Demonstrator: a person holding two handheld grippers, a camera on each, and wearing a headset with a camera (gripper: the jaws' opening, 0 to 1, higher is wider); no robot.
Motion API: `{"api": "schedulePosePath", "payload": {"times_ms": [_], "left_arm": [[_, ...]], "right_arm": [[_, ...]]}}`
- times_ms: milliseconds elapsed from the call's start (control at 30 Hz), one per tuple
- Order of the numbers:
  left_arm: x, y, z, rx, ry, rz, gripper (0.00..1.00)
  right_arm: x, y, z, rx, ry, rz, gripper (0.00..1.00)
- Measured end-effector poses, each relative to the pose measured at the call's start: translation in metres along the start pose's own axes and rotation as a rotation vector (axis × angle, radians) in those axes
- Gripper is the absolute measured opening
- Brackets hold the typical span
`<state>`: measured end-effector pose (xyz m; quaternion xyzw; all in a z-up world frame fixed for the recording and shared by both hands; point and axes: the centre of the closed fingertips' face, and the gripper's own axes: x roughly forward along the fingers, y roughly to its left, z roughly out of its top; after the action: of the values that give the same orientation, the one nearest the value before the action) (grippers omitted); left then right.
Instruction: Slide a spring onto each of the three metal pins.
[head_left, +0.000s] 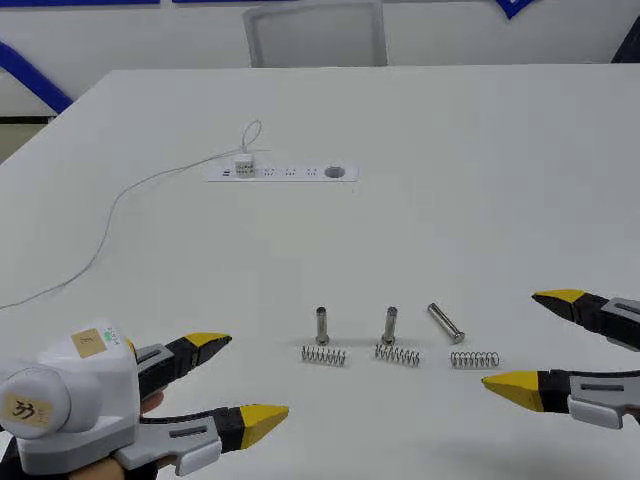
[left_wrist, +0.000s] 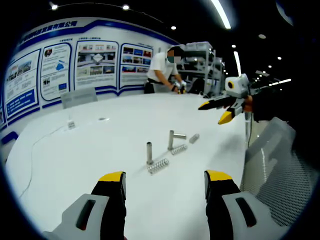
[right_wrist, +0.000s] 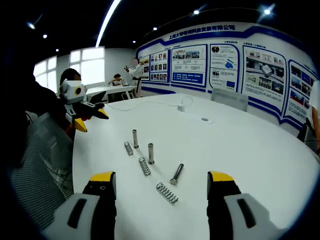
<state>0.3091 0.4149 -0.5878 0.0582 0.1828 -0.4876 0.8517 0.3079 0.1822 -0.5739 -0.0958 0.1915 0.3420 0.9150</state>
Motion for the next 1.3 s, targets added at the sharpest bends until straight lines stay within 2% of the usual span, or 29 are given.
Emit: {"api": "schedulePosePath", "payload": {"times_ms": [467,800,1133,1300], "left_arm": [[-0.001,0.000,0.001,0.002,0.000,0.005,0.64],[-0.001,0.000,-0.001,0.005,0.006,0.003,0.63],[0.000,0.001,-0.002,0.008,0.009,0.002,0.63],[0.000,0.001,-0.003,0.009,0.012,0.001,0.62]], "right_arm": [[0.026,-0.015,0.015,-0.016,0.044,0.002,0.67],[0.052,-0.032,0.017,-0.001,0.120,-0.031,0.53],[0.079,-0.039,0.007,0.007,0.219,-0.057,0.39],[0.091,-0.044,-0.004,0.051,0.280,-0.085,0.32]]}}
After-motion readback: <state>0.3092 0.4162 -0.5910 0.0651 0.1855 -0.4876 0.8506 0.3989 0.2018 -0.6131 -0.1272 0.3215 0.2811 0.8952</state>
